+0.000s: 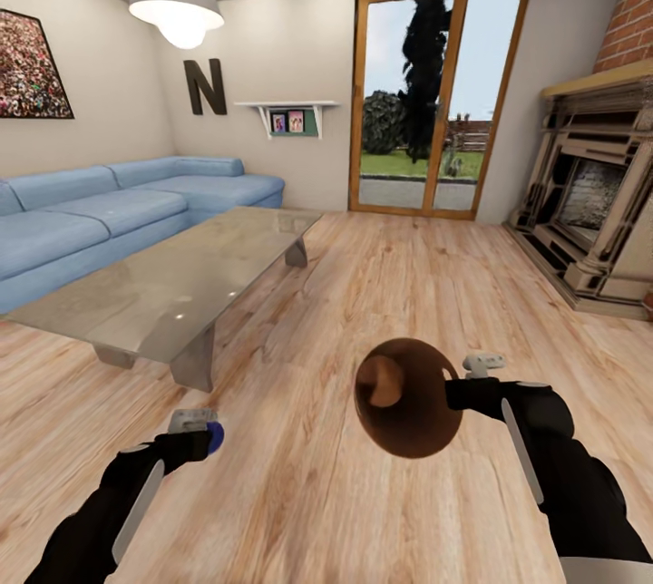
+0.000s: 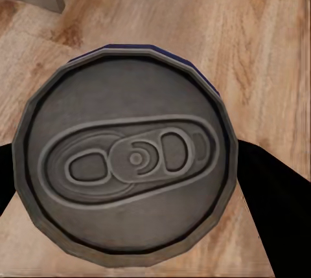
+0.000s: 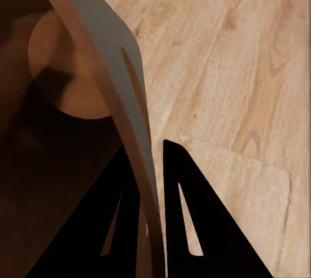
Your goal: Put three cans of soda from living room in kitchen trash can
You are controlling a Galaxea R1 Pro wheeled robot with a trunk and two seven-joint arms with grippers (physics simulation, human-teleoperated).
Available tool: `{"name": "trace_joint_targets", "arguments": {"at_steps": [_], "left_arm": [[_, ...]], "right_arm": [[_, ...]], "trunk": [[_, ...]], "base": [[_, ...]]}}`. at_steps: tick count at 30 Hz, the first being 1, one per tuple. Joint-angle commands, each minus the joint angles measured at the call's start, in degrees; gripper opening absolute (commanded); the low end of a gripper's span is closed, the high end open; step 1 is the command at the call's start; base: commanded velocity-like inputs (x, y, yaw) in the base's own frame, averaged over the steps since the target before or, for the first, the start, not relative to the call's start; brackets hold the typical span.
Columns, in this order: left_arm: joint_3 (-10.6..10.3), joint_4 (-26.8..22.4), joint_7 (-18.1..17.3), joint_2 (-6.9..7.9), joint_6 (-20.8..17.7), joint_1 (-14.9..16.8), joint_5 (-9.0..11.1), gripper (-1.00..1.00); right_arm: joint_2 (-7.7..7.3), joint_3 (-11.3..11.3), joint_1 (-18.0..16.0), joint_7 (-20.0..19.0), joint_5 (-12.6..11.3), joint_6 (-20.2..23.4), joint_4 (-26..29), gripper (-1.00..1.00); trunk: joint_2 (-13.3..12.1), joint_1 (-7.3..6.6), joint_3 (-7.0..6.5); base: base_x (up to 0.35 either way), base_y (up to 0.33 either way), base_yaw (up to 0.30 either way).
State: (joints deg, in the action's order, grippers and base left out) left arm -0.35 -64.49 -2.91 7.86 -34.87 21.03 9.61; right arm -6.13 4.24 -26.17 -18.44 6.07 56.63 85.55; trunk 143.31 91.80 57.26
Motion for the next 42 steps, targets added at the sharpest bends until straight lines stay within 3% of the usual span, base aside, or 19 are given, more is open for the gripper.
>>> {"name": "trace_joint_targets", "arguments": {"at_steps": [1,5,13,17,20,22,32,36,40,42], "left_arm": [[-0.12,-2.40,-0.14,0.00,-1.71,-1.00,0.01,-1.00],[-0.28,-7.54,-1.61,0.04,-5.50,-2.36,-0.01,-1.00],[-0.40,-18.69,-3.41,-0.30,-13.49,-4.37,0.20,-1.00],[-0.47,-20.68,-3.89,-0.40,-15.44,-4.45,0.27,-1.00],[-0.51,-22.89,-6.57,-0.45,-17.60,-4.49,0.31,-1.00],[-0.52,-23.96,-9.12,-0.40,-19.76,-4.50,0.30,-1.00],[-0.53,-25.71,-15.08,-0.15,-24.81,-4.51,0.32,-1.00],[-0.83,-26.37,-16.12,-0.24,-25.13,-4.51,0.32,-1.00],[-2.48,-26.56,-16.39,-0.40,-25.13,-4.51,0.32,-1.00],[-3.84,-26.66,-16.48,-0.59,-25.13,-4.51,0.32,-1.00]], "right_arm": [[-0.01,-0.02,-0.02,-0.24,-1.41,0.19,-0.31,-1.00],[-0.02,-0.02,-0.02,-0.20,-1.41,0.22,-1.12,-1.00],[0.05,-0.26,-0.09,0.39,-1.29,0.23,-5.88,-1.00],[0.09,-0.44,-0.10,0.46,-1.26,0.23,-6.85,-1.00],[0.08,-0.51,-0.11,0.49,-1.24,0.27,-7.84,-1.00],[0.11,-0.57,-0.16,0.50,-1.06,0.30,-9.12,-1.00],[0.94,-1.35,-0.27,0.55,1.29,2.36,-10.57,-1.00],[1.07,-2.70,-0.28,0.63,1.50,2.59,-10.71,-1.00],[1.16,-4.04,-0.29,0.98,1.55,2.75,-10.77,-1.00],[1.24,-6.46,-0.29,2.28,1.52,3.37,-11.00,-1.00]], "trunk": [[-0.01,-0.03,-0.24],[-0.07,-0.13,-1.12],[-3.28,-1.89,-2.56],[-4.88,-2.77,-3.28],[-6.08,-3.42,-3.82],[-6.89,-3.86,-4.18],[-10.90,-6.06,-5.97],[-12.50,-6.94,-6.69],[-14.11,-7.82,-7.41],[-14.91,-8.26,-7.77]], "base": [[0.000,0.000,0.000],[0.000,0.000,0.000],[0.000,0.000,0.000],[0.000,0.000,0.000],[0.000,0.000,0.000],[0.000,0.000,0.000],[0.000,0.000,0.000],[0.000,0.000,0.000],[0.000,0.000,0.000],[0.000,0.000,0.000]]}}
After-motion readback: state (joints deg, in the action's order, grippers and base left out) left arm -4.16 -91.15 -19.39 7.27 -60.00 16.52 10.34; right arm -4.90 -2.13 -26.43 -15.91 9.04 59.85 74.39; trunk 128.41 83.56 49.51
